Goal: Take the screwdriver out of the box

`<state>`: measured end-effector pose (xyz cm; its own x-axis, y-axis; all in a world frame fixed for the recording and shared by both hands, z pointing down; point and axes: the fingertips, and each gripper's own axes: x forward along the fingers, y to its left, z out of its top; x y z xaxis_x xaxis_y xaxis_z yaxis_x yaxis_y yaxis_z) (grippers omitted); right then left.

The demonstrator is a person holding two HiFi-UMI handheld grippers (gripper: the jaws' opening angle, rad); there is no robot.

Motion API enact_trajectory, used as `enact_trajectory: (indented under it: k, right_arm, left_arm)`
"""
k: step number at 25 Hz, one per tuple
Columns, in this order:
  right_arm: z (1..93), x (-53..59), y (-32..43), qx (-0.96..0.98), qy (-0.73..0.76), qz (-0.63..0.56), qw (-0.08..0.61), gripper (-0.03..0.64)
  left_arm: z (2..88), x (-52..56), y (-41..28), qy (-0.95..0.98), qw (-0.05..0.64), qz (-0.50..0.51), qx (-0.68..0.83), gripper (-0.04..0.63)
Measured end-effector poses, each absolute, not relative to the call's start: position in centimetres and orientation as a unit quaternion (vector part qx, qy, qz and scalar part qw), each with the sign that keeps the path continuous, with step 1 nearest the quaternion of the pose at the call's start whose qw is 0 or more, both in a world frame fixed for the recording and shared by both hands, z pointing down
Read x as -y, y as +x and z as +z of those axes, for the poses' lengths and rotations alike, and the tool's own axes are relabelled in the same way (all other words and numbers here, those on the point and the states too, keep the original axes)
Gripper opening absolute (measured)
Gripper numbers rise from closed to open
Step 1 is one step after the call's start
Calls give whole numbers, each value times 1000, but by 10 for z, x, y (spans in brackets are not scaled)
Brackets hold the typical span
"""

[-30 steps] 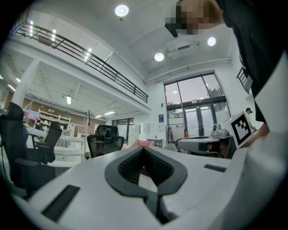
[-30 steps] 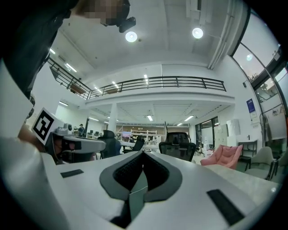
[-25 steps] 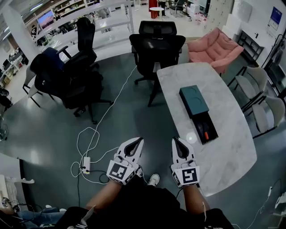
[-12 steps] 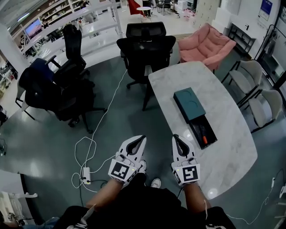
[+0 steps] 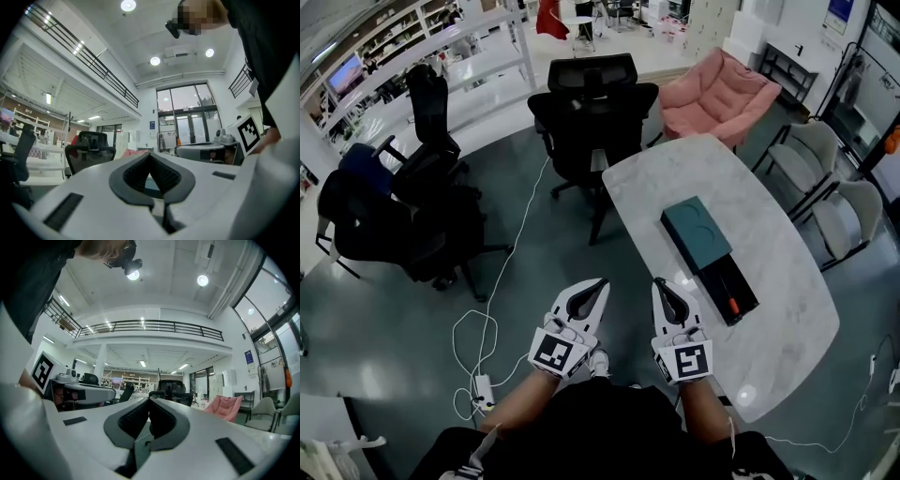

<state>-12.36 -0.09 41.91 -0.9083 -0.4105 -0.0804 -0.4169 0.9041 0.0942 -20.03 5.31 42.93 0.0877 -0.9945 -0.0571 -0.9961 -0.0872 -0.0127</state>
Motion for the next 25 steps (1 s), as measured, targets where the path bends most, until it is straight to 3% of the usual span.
enact_trajectory:
  k: [7,25]
  right_arm:
    - [426,23,-114,-963,-265,56,9,23]
    - [452,131,-11,-935,-355,21,-1,23]
  left_arm:
    - [435,-24,-204,-776,17,15,-631,4]
    - [451,113,-128,-840,5,-17,-543,3]
